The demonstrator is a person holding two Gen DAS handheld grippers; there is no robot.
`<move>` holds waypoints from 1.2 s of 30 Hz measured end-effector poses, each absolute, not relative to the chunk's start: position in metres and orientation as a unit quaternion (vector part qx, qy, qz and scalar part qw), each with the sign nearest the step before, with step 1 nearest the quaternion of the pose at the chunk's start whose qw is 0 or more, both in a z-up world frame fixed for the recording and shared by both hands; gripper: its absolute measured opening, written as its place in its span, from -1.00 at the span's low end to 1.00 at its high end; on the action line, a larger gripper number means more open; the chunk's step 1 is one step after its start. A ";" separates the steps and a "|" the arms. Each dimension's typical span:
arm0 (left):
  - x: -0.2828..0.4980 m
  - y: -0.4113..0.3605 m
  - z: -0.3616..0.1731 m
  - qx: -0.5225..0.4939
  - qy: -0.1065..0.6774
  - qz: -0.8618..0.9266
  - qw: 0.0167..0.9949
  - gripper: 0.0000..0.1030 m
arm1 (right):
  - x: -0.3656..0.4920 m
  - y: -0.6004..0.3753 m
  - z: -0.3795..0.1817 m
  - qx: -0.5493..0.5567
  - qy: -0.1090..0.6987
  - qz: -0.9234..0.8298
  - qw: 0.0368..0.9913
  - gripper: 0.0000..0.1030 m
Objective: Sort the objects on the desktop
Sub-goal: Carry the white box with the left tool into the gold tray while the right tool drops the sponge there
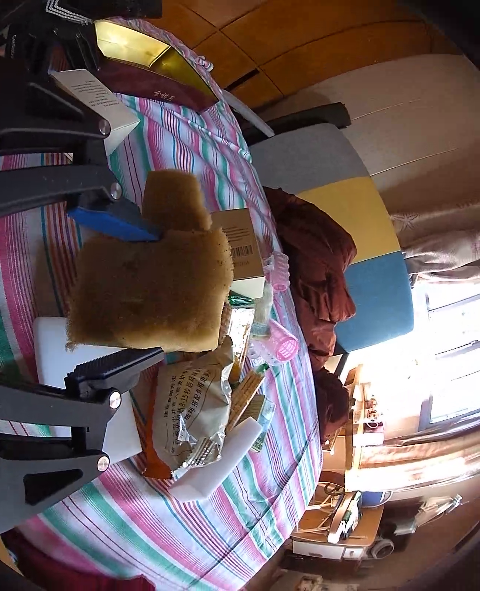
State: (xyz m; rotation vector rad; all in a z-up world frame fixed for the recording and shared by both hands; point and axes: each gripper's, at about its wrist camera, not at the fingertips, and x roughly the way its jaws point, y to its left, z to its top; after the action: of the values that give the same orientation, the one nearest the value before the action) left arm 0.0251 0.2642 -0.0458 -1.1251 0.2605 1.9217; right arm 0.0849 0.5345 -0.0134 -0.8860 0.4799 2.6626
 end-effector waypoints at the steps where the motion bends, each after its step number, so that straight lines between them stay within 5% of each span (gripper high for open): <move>1: 0.026 0.262 -0.043 -0.449 0.100 0.773 0.436 0.08 | 0.087 0.534 -0.010 -0.303 0.166 0.927 0.148 0.10; 15: 0.009 0.208 -0.003 -0.415 0.008 0.818 0.397 0.08 | 0.083 0.461 0.049 -0.241 0.117 0.963 0.046 0.11; 28: -0.033 0.066 0.009 -0.394 -0.068 0.884 0.244 0.08 | -0.002 0.334 0.038 -0.270 0.084 0.948 -0.144 0.12; 36: -0.088 0.000 -0.002 -0.414 -0.069 0.895 0.152 0.08 | -0.084 0.270 0.026 -0.323 0.055 0.928 -0.179 0.12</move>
State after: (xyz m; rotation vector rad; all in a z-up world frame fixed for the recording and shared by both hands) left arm -0.0879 -0.0002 -0.0022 -1.1888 -0.1984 2.5674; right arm -0.0842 0.2698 0.0265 -1.1507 0.1952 3.3022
